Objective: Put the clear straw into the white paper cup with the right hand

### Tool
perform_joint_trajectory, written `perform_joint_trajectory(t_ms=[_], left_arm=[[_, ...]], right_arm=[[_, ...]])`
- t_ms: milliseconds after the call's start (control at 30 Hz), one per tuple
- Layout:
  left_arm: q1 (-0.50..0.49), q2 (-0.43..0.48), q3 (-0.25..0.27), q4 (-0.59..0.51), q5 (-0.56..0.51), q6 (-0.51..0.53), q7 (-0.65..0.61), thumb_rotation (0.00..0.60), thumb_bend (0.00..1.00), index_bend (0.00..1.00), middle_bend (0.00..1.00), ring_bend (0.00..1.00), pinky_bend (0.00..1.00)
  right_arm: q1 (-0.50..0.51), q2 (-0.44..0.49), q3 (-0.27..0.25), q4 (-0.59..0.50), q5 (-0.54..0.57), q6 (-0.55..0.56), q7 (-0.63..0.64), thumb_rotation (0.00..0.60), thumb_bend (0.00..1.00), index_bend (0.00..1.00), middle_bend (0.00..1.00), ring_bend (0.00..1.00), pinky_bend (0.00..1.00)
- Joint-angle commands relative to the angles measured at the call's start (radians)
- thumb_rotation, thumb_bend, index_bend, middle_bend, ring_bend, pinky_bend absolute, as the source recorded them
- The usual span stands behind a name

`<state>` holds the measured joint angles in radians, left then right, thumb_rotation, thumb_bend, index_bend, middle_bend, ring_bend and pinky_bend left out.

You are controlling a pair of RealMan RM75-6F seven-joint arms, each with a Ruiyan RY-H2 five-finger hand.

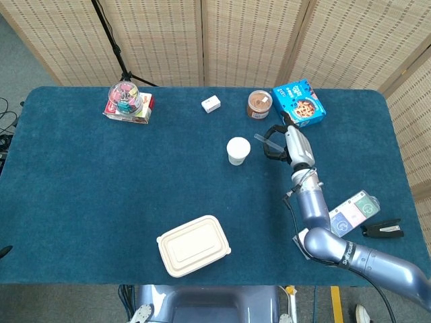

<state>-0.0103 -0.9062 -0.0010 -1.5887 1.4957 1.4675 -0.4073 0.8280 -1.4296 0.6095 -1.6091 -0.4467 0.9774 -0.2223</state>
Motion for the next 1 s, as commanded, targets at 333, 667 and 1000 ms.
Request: perform_joint_trajectory(t_ms=[333,667,1000], left_arm=[[-0.021,0.014,-0.013,-0.009,-0.047,-0.057,-0.019,0.6,0.0,0.0,0.0,0.0,0.0],[-0.027,0.02,-0.015,-0.007,-0.053,-0.073,-0.033,0.6,0.0,0.0,0.0,0.0,0.0],[-0.029,0.023,-0.019,0.002,-0.062,-0.082,-0.053,0.6,0.0,0.0,0.0,0.0,0.0]], right_arm=[[0.151,-0.094,0.06,0.151,0.052,-0.017,0.055,0.6,0.57,0.56,0.0,0.0,0.0],[0.242,-0.153,0.139,0.205,0.142,-0.052,0.13,0.6,0.57,0.57,0.0,0.0,0.0],[0.228,-0.191,0.177,0.278,0.081,-0.192,0.327,0.6,0.57,0.57,0.0,0.0,0.0]])
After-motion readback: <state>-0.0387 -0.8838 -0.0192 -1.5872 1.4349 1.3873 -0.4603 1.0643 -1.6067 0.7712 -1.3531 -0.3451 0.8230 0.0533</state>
